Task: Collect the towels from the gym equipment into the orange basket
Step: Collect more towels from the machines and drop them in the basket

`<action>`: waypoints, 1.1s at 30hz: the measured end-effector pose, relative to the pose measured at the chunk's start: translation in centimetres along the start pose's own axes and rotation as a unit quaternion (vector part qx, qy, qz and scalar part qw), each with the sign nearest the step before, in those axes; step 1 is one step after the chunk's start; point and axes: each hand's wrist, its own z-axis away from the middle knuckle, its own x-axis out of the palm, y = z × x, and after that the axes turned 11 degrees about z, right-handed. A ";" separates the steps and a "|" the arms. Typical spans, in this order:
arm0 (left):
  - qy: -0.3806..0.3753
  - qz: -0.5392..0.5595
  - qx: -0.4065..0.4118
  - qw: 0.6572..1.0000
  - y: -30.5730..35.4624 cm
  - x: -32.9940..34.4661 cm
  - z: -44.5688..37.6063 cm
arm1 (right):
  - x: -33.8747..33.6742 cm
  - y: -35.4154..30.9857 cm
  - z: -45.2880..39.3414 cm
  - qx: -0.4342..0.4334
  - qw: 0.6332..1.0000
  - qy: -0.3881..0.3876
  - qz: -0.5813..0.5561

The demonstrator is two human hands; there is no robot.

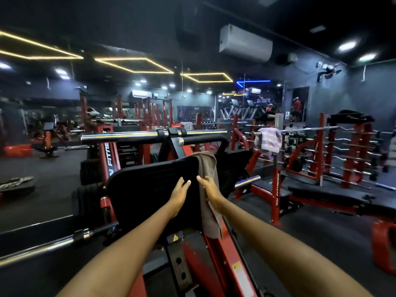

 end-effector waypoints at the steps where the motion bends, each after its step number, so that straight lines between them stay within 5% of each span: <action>1: 0.000 -0.003 0.008 1.000 0.3 0.6 -1.3 | -0.4 -0.1 -1.5 -0.007 1.000 -0.001 0.005; 11: 0.021 -0.008 0.043 0.999 1.4 4.2 -11.0 | -2.0 -1.2 -12.7 -0.061 0.984 0.081 0.145; 21: 0.046 -0.027 0.021 0.998 0.1 4.3 -12.3 | -1.8 0.3 -16.7 0.009 0.969 0.036 0.246; 29: 0.055 0.002 0.003 0.998 -0.3 5.1 -12.3 | -3.0 1.9 -17.0 0.005 0.984 0.134 0.118; 33: 0.064 0.027 0.002 0.998 -0.5 6.0 -11.7 | -2.5 3.0 -14.8 -0.013 0.992 0.109 0.061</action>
